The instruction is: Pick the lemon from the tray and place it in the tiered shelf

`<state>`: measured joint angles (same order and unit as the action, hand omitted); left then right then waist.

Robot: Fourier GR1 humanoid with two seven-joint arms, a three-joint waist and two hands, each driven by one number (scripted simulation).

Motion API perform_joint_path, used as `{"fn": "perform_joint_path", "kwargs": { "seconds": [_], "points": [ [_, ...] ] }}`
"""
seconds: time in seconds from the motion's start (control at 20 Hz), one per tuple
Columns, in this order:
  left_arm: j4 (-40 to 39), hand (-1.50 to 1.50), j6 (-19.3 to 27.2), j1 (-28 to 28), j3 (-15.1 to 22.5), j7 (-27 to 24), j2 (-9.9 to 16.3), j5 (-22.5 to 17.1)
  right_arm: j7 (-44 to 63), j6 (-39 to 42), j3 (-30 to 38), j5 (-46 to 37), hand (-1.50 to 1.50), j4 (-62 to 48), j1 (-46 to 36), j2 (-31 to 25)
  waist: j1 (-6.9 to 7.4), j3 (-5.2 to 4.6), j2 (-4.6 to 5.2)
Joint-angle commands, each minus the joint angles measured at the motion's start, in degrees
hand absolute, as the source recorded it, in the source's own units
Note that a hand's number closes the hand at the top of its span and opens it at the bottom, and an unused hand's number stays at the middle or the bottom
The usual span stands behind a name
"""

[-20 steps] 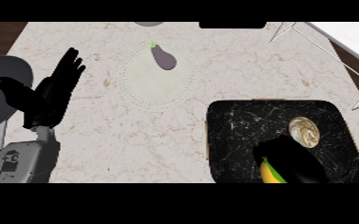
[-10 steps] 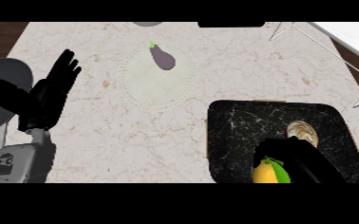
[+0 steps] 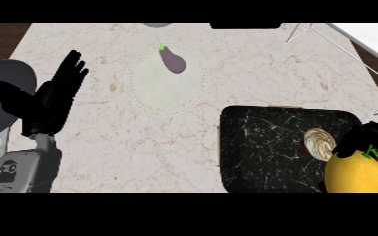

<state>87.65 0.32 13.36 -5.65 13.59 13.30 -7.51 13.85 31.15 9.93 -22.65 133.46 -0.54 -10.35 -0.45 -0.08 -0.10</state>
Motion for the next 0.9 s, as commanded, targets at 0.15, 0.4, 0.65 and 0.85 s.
{"fn": "perform_joint_path", "kwargs": {
  "seconds": [0.15, 0.4, 0.65, 0.85],
  "points": [
    [-2.04, 0.0, -0.07, -0.31, 1.35, -2.66, -1.55, 1.52, 14.65, 2.23, 16.6, 12.26, 1.5, -6.5, -20.44, -11.76, 0.54, -0.04, 0.12],
    [-1.58, 0.0, -0.6, 1.29, -0.86, -0.73, -0.15, 0.04, 14.18, 4.45, 24.69, 17.19, 1.5, -19.08, -24.18, -20.96, 0.4, 0.06, 0.1],
    [0.23, 0.0, -1.19, 2.66, -1.43, 2.67, 0.89, -0.67, 8.05, 2.79, 26.04, 11.99, 1.5, -31.82, -27.39, -27.47, 0.73, 0.1, 0.15],
    [-1.67, 0.0, -0.09, 2.58, 1.24, -1.0, -1.94, 1.97, -0.8, -1.4, 24.74, 7.32, 1.5, -47.05, -30.56, -29.64, 1.37, 0.13, 0.47]
  ]
}}
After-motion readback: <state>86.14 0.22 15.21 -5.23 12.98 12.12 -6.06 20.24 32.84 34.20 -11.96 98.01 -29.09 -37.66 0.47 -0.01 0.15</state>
